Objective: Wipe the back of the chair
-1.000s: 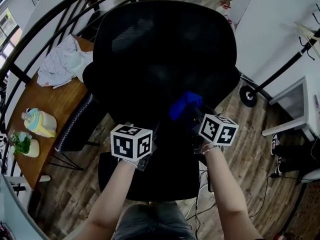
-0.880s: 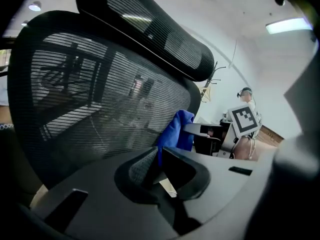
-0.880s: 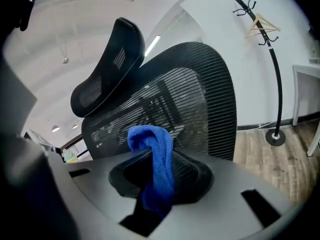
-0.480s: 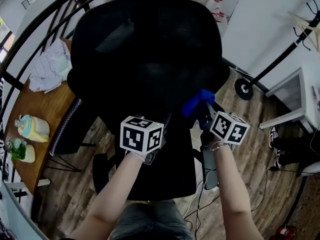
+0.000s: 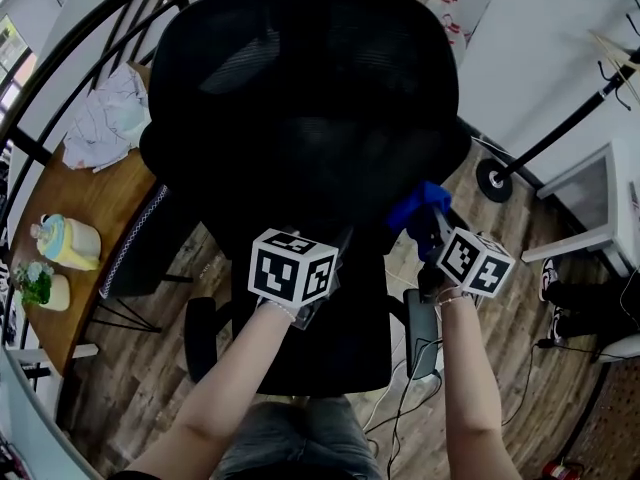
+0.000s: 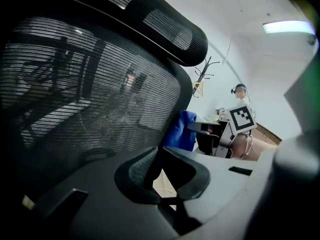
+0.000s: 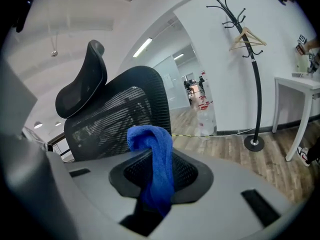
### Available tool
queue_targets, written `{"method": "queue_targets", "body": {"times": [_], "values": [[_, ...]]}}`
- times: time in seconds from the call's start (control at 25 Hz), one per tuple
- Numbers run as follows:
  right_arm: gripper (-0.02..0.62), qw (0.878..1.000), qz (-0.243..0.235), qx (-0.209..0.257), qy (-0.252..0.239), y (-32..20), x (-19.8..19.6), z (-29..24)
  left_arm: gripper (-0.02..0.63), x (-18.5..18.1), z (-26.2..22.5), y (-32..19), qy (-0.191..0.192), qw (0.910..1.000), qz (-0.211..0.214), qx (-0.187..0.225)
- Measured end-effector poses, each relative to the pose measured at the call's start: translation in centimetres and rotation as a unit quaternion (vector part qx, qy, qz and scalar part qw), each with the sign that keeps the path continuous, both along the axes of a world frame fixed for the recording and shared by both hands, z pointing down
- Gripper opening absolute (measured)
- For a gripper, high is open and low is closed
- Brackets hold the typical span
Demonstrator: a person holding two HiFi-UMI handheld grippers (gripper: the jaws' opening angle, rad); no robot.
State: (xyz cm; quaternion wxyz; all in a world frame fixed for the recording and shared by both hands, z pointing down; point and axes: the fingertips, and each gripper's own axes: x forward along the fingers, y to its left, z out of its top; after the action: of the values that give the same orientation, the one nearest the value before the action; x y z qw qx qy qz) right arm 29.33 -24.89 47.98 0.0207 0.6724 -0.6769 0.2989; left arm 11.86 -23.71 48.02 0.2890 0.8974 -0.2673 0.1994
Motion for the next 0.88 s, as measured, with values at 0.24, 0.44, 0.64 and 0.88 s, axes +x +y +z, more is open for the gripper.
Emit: {"method": "queue_targets", "body": {"times": [0.24, 0.44, 0.64, 0.88], "values": [[0.1, 1.0, -0.026, 0.007, 0.01, 1.5, -2.7, -0.9, 0.035, -2.2, 0.4, 0.4, -0.004, 0.9998, -0.017, -0.005], [0.101, 0.997, -0.072, 0.02, 0.0, 2.3, -7.9, -1.6, 0.035, -6.0, 0.9, 0.8, -0.011, 0.9988, -0.046, -0.014], [0.1, 0.994, -0.103, 0.023, -0.041, 2.4, -13.7, -1.3, 0.035, -11.1, 1.4, 1.3, -0.004, 0.9944, -0.101, -0.031], [0.1, 0.983, -0.176, 0.01, -0.056, 2.0, -22.0, -0.6, 0.035, -17.1, 2.3, 1.5, -0.001, 0.9858, -0.162, -0.043]]}}
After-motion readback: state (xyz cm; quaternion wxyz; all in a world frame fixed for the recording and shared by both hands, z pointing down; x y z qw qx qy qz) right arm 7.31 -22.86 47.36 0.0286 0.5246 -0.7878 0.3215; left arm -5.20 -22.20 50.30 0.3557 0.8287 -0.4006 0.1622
